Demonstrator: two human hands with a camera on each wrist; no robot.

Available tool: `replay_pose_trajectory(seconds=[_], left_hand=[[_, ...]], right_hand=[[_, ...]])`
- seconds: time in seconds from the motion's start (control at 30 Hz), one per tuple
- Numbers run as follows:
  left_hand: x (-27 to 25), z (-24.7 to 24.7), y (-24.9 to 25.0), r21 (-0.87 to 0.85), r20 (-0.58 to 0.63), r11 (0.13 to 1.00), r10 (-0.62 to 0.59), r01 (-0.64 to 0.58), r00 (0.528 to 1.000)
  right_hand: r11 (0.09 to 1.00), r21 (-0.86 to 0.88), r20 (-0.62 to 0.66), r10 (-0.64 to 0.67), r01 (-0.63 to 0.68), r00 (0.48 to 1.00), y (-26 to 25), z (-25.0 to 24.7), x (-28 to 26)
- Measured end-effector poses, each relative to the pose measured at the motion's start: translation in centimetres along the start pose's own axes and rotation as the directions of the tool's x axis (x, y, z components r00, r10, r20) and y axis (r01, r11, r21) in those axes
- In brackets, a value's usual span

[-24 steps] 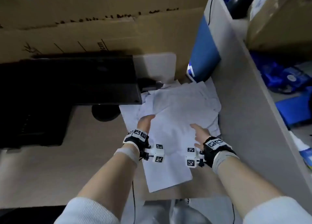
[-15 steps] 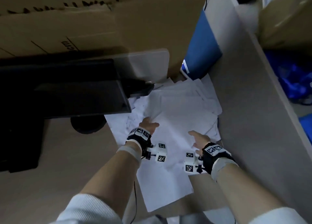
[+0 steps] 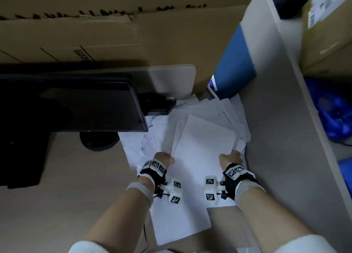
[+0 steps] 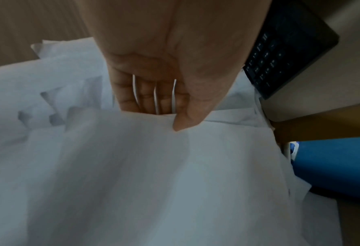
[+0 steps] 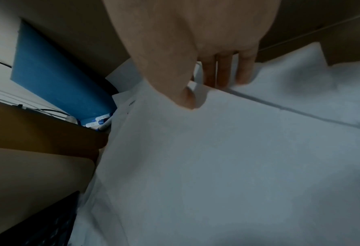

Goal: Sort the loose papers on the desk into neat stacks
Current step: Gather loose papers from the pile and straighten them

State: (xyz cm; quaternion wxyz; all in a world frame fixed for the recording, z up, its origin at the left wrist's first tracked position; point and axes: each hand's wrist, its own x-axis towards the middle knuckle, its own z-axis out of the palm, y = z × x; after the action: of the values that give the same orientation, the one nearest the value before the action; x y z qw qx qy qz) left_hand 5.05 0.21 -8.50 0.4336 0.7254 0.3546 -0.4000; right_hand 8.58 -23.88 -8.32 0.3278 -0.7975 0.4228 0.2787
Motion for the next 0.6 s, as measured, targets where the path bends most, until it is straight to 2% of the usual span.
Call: replay_pose_trajectory(seconds=[0.13, 0.2, 0.27, 0.33, 0.4, 0.47, 0.53, 0.6], left_hand=[[-1.6, 3.0, -0.7, -0.027, 0.025, 0.995, -0.098, 0.098, 0.995], [-2.2, 4.1, -1.0, -0.086, -0.044, 0.993, -0.079, 0.075, 0.996], [-2.9, 4.7, -1.3, -0.154, -0.106, 0.987, -0.068, 0.051, 0.992], [-3.7, 5.2, -1.7, -0.144, -0.128, 0.988, -0.075, 0.057, 0.989], [-4.5, 5.4, -2.3, -0.155, -0.17, 0.986, -0.083, 0.056, 0.982], [-5.2, 5.1, -3.2, -0.159, -0.233, 0.985, -0.097, 0.06, 0.968], [-6.1, 4.6, -4.3, -0.17, -0.283, 0.98, -0.146, 0.101, 0.948], [-7.0, 4.1, -5.5, -0.204, -0.274, 0.964, -0.225, 0.172, 0.935]], right_hand=[[0.999, 0.03, 0.212, 0.028, -0.035, 0.977, 0.7, 0.2, 0.9], [0.998, 0.061, 0.306, -0.007, -0.012, 0.952, 1.3, 0.4, 1.7], [1.0, 0.012, 0.359, -0.028, 0.025, 0.933, 1.6, 0.1, 1.5], [0.995, -0.066, 0.355, -0.04, 0.068, 0.934, 1.9, -0.2, 1.3], [0.984, -0.129, 0.254, -0.083, 0.118, 0.964, 1.9, -0.7, 1.1], [0.988, -0.105, 0.193, -0.094, 0.116, 0.977, 2.4, -0.6, 1.7], [0.992, -0.056, 0.232, -0.093, 0.109, 0.968, 2.5, -0.5, 1.4], [0.988, -0.052, 0.3, -0.124, 0.146, 0.946, 2.3, 0.0, 0.8]])
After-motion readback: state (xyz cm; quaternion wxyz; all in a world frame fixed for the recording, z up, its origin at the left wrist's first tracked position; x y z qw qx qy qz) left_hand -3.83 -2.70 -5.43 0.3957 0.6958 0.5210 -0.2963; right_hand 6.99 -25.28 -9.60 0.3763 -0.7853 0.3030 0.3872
